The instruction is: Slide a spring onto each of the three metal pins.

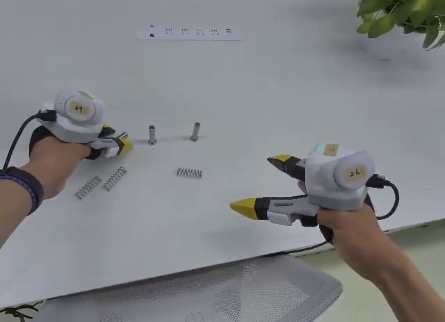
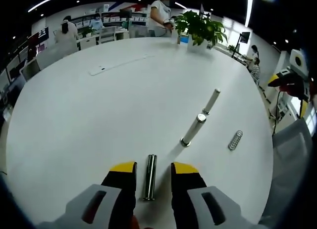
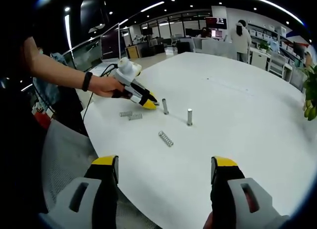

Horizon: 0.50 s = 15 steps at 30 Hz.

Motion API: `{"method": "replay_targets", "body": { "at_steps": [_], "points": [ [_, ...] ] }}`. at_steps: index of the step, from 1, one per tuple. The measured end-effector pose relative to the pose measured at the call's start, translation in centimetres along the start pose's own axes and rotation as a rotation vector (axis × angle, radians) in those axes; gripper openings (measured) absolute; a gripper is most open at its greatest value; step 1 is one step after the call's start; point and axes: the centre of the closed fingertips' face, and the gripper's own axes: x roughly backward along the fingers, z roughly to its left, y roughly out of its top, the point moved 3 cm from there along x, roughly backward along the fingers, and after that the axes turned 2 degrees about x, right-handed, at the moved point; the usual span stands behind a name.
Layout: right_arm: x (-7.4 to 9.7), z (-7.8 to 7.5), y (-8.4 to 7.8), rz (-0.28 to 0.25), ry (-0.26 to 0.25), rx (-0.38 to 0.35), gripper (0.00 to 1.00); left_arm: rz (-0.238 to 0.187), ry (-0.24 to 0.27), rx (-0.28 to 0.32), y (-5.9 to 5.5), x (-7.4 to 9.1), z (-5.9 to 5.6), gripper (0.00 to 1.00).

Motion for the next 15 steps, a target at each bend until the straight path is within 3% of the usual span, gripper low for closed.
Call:
{"method": "replay_targets", "body": {
  "at_steps": [3, 6, 15],
  "points": [
    [0.0, -0.05, -0.03, 0.001, 0.0, -0.001, 0.76, 0.0, 0.005, -0.016, 0.21, -0.17, 0.04, 0.18],
    [-0.07, -0.01, -0.01, 0.003, 0.002, 0.0, 0.76, 0.007, 0.019, -0.086, 0.37, -0.36, 0.04, 0.16],
    [-0.3, -0.01, 0.12, 0.002, 0.006, 0.004, 0.76, 0.006, 0.019, -0.125, 0.48, -0.61, -0.14, 0.0]
  ]
}}
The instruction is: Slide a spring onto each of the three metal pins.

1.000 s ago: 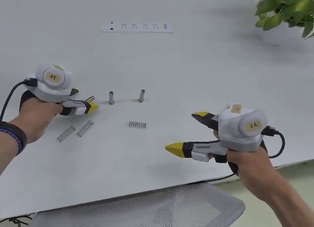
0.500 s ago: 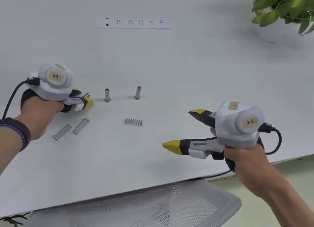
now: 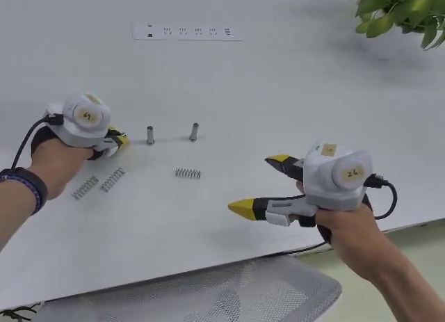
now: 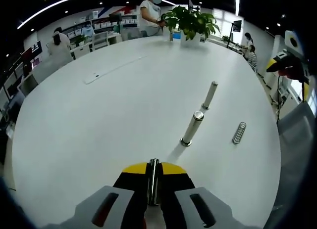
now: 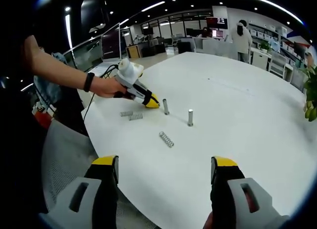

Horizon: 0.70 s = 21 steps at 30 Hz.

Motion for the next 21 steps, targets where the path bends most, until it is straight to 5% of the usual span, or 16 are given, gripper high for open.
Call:
{"method": "replay_targets", "body": {
  "at_steps": [13, 21],
  "points": [
    [0.2, -0.2, 0.2, -0.007, -0.003, 0.0, 0.76, 0.033, 0.008, 0.028, -0.2, 0.3, 0.3, 0.0],
    [-0.1, 0.1, 0.2, -0.005, 0.006, 0.006, 0.76, 0.009, 0.021, 0.045, 0.2, 1.4, 0.6, 0.0]
  ]
}}
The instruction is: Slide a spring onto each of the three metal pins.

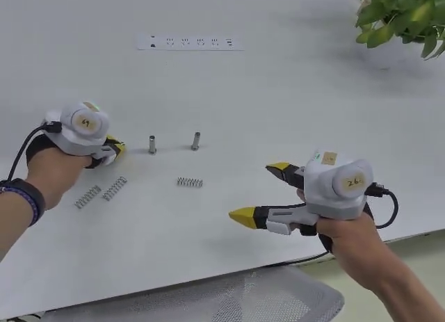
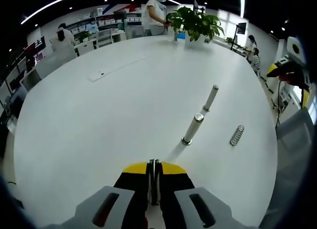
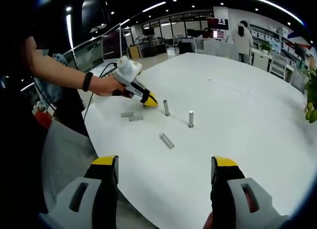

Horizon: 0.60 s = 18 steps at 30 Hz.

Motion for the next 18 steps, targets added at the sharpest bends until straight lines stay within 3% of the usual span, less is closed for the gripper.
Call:
{"method": "replay_targets", "body": {
  "at_steps": [8, 18],
  "points": [
    [0.0, 0.0, 0.0, -0.001, 0.0, 0.003, 0.76, -0.033, 0.013, 0.038, 0.2, 1.1, 0.5, 0.0],
    [-0.1, 0.2, 0.3, -0.003, 0.008, 0.011, 0.76, -0.045, 0.039, 0.047, 0.2, 2.3, 1.3, 0.0]
  ]
}}
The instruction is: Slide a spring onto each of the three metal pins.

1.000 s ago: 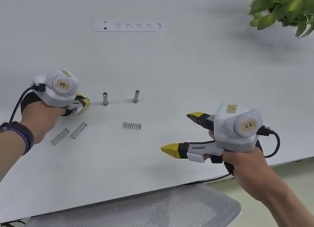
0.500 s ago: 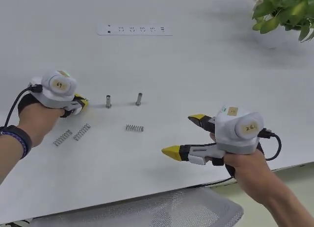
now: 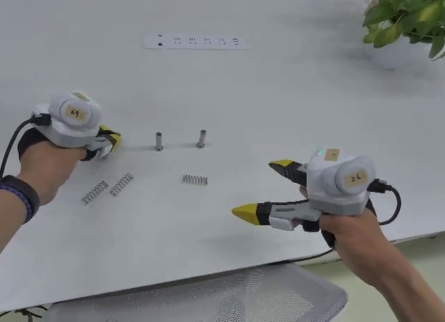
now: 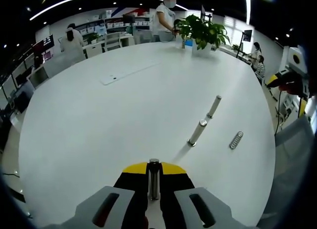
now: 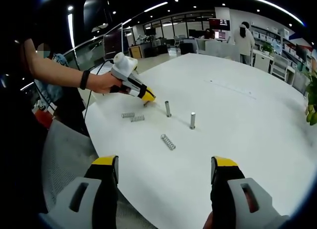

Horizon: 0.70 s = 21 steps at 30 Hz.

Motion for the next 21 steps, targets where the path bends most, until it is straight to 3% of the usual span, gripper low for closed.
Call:
{"method": "replay_targets", "body": {
  "at_steps": [21],
  "points": [
    [-0.1, 0.2, 0.1, -0.003, 0.008, 0.007, 0.77, -0.01, 0.027, 0.008, 0.0, 1.3, 1.1, 0.0]
  ]
}}
